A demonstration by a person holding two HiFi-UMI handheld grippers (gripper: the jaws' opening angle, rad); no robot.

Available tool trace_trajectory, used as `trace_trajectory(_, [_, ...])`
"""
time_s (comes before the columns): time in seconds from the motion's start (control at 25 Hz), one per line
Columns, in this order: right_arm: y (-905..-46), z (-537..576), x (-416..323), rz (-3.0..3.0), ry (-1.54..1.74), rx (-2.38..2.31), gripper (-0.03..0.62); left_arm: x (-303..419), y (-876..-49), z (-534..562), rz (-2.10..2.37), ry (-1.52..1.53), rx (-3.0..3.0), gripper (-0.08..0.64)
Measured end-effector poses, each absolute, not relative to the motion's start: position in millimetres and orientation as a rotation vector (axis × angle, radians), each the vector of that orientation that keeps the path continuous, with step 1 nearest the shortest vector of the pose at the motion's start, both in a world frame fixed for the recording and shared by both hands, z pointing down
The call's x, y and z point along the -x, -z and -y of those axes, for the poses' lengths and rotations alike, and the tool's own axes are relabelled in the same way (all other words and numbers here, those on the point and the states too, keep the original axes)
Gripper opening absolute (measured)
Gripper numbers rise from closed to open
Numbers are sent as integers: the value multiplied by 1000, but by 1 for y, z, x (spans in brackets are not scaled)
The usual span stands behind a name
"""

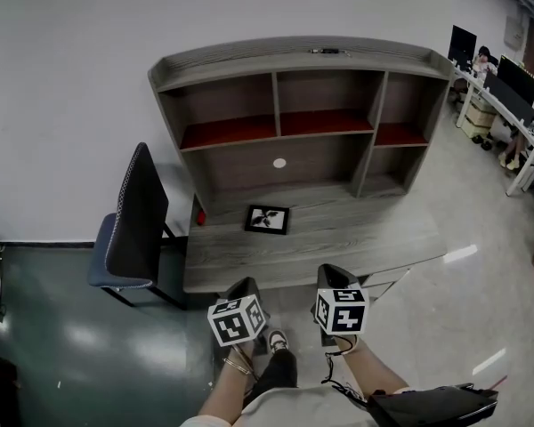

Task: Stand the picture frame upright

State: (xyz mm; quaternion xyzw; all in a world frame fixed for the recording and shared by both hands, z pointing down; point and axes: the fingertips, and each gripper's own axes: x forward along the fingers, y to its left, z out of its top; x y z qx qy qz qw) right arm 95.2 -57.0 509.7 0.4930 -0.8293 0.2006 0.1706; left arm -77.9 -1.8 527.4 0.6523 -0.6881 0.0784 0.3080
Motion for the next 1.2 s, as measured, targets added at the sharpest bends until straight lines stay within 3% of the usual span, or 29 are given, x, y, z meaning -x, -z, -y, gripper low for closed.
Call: trace_trajectory(1.2, [-487, 225, 2, 2339, -452, -1389, 32, 177, -520, 176, 1826, -165, -1723, 12])
